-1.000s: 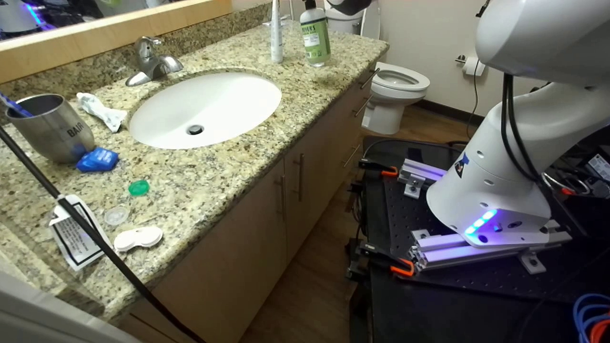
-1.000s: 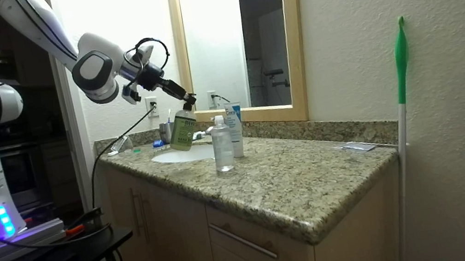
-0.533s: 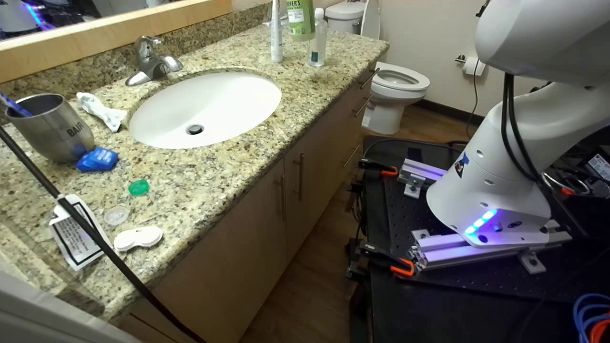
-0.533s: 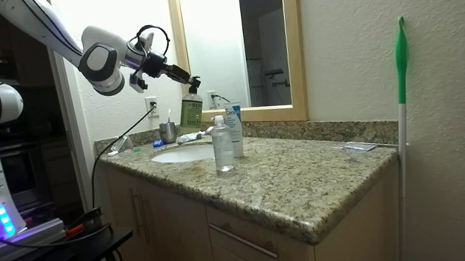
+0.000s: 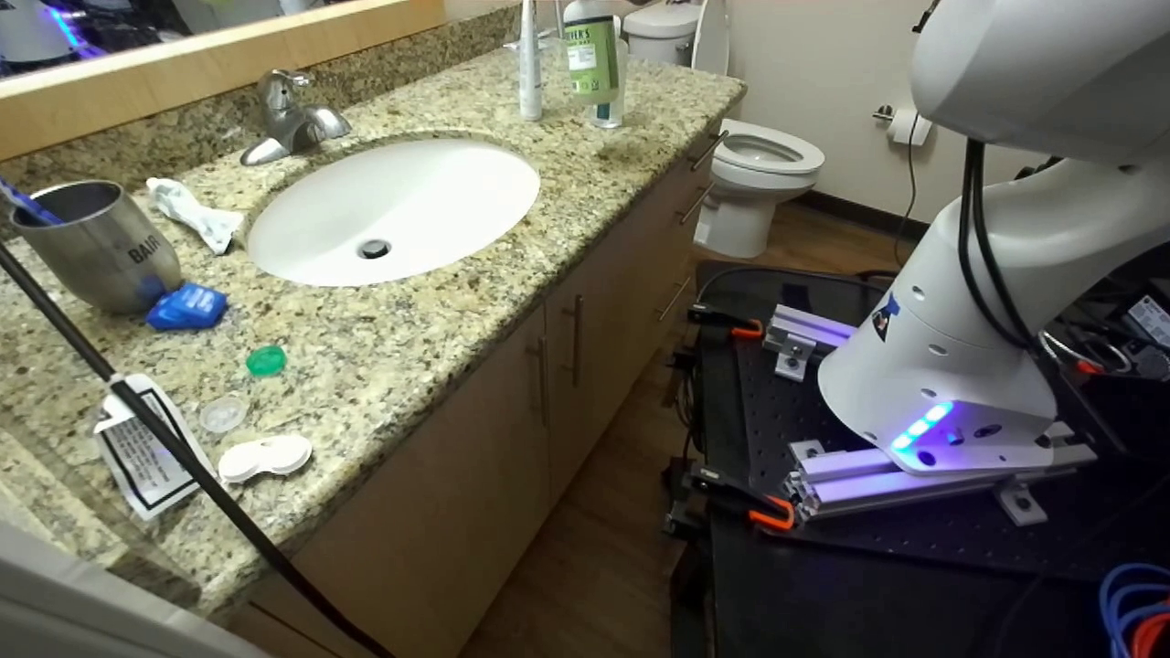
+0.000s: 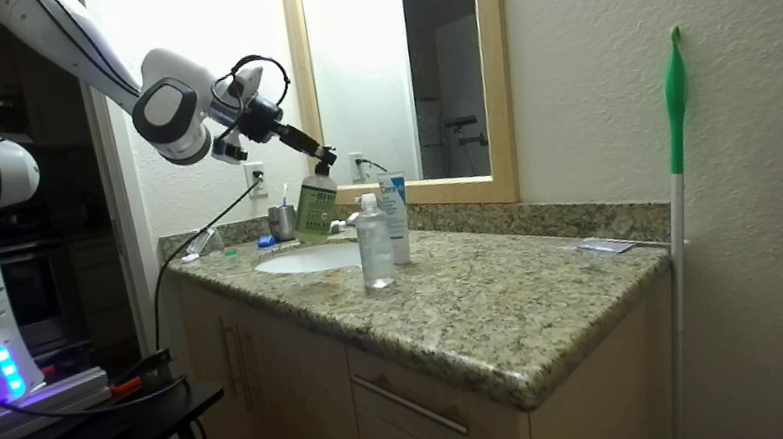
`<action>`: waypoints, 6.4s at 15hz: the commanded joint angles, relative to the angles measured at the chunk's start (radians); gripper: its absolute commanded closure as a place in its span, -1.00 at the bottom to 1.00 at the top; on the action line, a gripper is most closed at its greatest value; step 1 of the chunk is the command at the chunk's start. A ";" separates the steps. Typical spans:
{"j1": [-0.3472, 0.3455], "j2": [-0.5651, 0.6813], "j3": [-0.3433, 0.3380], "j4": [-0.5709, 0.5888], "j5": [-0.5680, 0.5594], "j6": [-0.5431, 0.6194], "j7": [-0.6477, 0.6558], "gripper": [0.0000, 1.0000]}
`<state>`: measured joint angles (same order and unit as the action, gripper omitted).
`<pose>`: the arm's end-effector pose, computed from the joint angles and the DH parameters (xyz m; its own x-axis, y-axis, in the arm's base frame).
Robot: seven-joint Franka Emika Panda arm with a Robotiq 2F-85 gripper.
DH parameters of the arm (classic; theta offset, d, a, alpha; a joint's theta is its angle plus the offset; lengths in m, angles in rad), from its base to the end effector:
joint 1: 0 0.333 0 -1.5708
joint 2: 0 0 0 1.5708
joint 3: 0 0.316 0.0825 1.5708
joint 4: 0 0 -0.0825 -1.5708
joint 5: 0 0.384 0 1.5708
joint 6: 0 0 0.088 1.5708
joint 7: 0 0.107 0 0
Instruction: Move the green bottle to the back egde of the counter
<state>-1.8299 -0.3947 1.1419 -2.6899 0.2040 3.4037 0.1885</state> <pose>0.3424 -0.2999 0.3980 0.3682 -0.4524 0.8123 -0.8392 -0.5378 0.0809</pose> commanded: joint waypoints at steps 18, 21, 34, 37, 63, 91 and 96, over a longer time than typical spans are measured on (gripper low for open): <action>-0.130 -0.471 0.342 -0.020 0.384 0.053 0.319 0.93; -0.122 -0.534 0.379 -0.045 0.445 0.059 0.357 0.93; -0.251 -0.491 0.462 -0.081 0.427 0.041 0.317 0.93; -0.246 -0.498 0.493 -0.103 0.422 0.064 0.322 0.93; -0.224 -0.610 0.621 -0.093 0.451 0.038 0.414 0.93; -0.104 -0.653 0.551 -0.084 0.360 -0.220 0.533 0.08; -0.038 -0.538 0.458 -0.081 0.199 -0.406 0.486 -0.65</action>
<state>-1.9177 -1.0401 1.6649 -2.7474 0.4844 3.0893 0.7255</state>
